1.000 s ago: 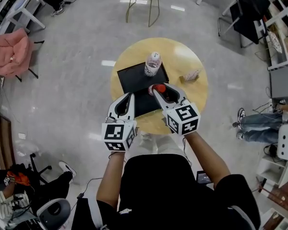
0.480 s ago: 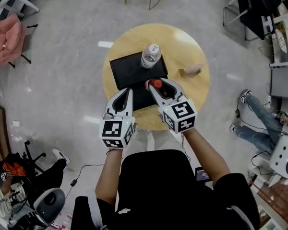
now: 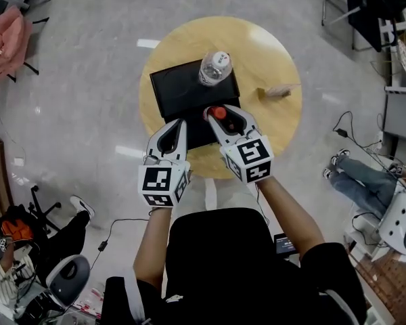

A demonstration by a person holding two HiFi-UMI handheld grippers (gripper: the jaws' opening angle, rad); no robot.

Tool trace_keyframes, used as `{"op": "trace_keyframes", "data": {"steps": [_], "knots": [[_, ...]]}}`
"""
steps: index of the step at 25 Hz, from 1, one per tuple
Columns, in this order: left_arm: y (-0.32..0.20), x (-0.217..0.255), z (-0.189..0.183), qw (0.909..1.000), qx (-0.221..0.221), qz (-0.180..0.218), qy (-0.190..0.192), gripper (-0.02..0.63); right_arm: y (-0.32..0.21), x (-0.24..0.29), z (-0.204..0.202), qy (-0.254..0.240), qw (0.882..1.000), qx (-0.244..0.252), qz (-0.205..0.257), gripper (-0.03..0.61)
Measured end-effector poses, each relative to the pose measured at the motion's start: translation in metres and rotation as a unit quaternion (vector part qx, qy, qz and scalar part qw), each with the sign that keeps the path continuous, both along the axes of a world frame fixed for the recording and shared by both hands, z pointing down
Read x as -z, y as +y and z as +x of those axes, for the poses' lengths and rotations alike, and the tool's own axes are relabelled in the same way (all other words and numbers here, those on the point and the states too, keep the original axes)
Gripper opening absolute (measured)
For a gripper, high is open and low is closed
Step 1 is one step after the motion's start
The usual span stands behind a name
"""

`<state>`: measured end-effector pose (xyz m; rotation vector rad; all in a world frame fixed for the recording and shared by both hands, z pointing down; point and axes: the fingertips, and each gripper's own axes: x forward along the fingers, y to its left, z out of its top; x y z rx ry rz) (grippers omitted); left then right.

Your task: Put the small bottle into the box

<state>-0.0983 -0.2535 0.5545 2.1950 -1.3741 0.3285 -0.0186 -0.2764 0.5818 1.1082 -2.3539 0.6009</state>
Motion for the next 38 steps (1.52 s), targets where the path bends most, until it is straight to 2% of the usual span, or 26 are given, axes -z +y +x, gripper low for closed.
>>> {"op": "trace_keyframes", "data": {"steps": [10, 20, 38], "knots": [[-0.021, -0.023, -0.011, 0.9996, 0.018, -0.023, -0.001, 0.011, -0.021, -0.033, -0.007, 0.024, 0.999, 0.016, -0.018, 0.138], [-0.018, -0.037, -0.018, 0.9992, 0.025, -0.032, -0.003, 0.011, -0.015, -0.051, -0.022, 0.039, 0.998, 0.042, -0.015, 0.138], [-0.017, -0.044, -0.021, 0.9987, 0.025, -0.044, -0.002, 0.011, -0.011, -0.066, -0.025, 0.059, 0.997, 0.051, -0.023, 0.138]]}}
